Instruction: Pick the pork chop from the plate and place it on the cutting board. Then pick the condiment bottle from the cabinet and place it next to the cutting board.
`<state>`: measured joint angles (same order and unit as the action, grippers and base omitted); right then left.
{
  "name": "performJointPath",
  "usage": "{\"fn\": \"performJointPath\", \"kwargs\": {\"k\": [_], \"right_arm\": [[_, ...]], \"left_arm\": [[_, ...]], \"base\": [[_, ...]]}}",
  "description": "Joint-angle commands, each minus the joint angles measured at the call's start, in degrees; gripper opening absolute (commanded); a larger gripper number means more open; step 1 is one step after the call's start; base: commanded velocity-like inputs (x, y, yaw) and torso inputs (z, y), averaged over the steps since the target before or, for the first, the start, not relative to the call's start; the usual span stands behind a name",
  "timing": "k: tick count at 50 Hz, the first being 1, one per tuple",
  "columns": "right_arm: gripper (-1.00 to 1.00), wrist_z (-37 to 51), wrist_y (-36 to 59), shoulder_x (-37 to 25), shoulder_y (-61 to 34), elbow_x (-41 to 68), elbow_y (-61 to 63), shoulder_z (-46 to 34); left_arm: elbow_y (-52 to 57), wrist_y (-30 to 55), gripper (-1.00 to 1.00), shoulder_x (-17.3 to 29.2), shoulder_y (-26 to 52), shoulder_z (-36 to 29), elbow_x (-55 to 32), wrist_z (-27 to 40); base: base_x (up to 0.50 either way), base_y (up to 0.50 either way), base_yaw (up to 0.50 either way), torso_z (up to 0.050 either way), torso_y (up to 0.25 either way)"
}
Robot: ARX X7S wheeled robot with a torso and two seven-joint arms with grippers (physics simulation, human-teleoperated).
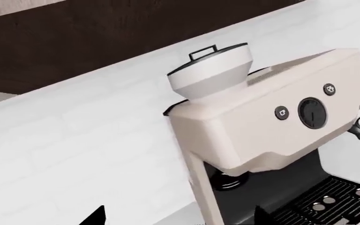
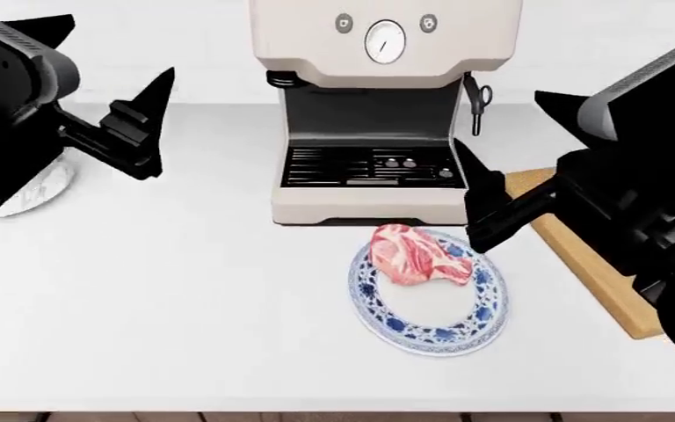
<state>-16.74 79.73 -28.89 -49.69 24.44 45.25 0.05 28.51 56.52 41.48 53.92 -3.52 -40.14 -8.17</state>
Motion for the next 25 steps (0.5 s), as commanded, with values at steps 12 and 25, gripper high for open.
{"fn": "performJointPath", "kwargs": {"k": [12,25], "right_arm": [[1.00,-1.51,3.70,-1.35,5.96,4.15,8.56,7.28],[1.00,-2.21,3.80,-2.21,8.54,5.81,9.98,9.12]], "left_arm": [[-3.60,0.52,1.00,0.98,1.96,4.80,2.66,5.80],[-3.96,0.46,1.00,0.84,2.25,4.96,2.33,5.80]], "base": [[0.20,0.00,0.00,0.000,0.000],[0.20,0.00,0.00,0.000,0.001]]}}
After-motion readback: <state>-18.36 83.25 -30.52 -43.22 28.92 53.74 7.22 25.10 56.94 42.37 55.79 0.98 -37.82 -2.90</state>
